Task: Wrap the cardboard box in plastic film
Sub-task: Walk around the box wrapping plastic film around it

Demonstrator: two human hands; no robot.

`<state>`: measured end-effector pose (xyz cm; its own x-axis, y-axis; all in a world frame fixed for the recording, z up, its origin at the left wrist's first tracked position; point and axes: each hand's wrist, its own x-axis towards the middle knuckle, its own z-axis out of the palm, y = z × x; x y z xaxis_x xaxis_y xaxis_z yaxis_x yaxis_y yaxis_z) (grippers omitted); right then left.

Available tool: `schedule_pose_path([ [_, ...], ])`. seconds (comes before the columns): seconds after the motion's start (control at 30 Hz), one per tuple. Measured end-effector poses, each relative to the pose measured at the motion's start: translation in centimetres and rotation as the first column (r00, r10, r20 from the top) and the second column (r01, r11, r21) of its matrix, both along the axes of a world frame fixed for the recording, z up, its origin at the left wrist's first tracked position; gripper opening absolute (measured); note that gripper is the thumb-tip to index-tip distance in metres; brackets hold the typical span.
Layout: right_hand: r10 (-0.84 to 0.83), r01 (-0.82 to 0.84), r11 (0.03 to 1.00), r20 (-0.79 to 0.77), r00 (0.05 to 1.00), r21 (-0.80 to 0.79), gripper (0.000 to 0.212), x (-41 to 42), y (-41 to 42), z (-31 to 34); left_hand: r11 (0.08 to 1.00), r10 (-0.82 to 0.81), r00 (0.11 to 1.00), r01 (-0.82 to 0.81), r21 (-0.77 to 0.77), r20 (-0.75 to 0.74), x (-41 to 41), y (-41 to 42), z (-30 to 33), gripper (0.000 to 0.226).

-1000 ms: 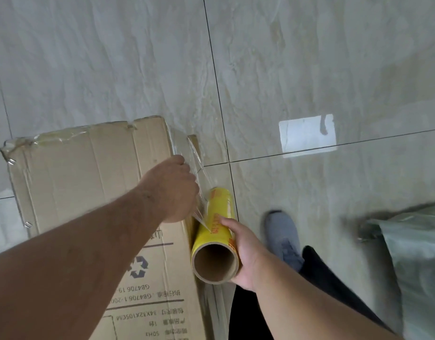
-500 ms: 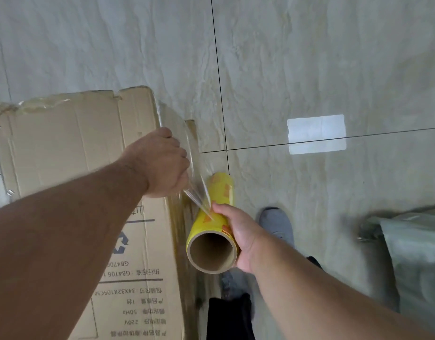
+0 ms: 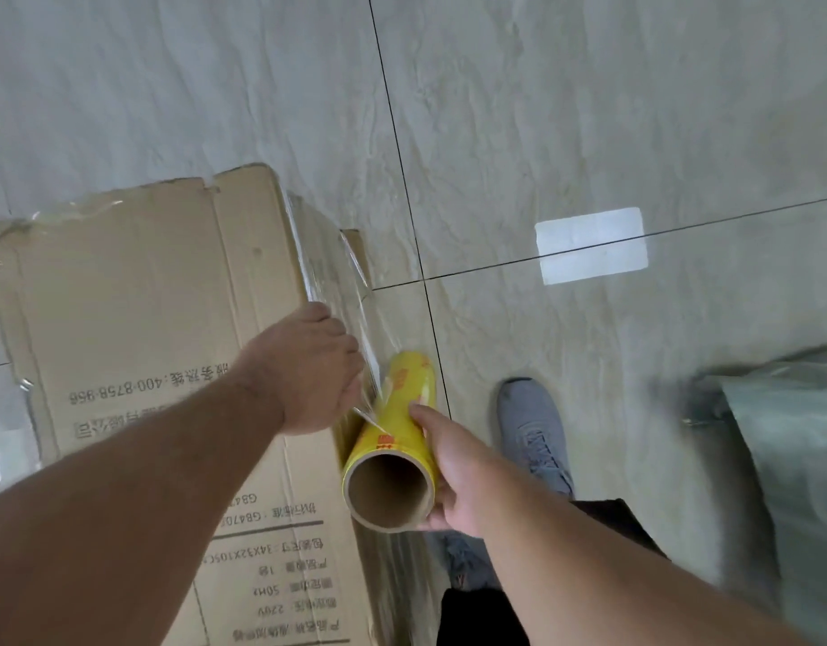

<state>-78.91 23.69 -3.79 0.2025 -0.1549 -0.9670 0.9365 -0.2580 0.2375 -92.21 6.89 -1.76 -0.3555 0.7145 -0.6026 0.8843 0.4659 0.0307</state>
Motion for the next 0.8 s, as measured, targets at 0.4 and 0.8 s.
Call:
schedule_pose_path([
  [0.4, -0.305, 0.305, 0.952, -0.029, 0.952, -0.001, 0.061, 1.8, 0.2, 1.5, 0.999, 0.018, 1.000, -0.019, 0.042, 0.018, 0.7, 0.1, -0.8, 0.072],
  [0.8, 0.284, -0.265, 0.957, -0.188, 0.940, 0.121, 0.097, 2.6, 1.9, 1.6, 0.999, 0.046, 0.999, -0.046, -0.005, 0.003, 1.5, 1.0, -0.1, 0.076],
])
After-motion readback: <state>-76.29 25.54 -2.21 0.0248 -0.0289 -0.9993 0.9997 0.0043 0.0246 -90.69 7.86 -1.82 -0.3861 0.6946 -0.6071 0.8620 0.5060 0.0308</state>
